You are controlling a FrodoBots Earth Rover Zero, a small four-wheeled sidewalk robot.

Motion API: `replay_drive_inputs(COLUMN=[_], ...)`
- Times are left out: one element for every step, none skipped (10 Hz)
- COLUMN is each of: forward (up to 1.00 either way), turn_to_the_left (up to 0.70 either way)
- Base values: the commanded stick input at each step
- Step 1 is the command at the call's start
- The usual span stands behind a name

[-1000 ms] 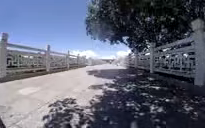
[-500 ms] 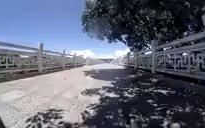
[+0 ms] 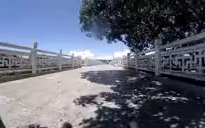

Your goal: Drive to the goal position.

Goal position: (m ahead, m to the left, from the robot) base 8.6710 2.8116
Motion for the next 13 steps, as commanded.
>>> replay_drive_inputs(forward=[0.7,0.7,0.7,0.7,0.7,0.7,0.7,0.7,0.7,0.7,0.7,0.7,0.7], turn_to_the_left=[0.0,0.0,0.0,0.0,0.0,0.0,0.0,0.0,0.0,0.0,0.0,0.0,0.0])
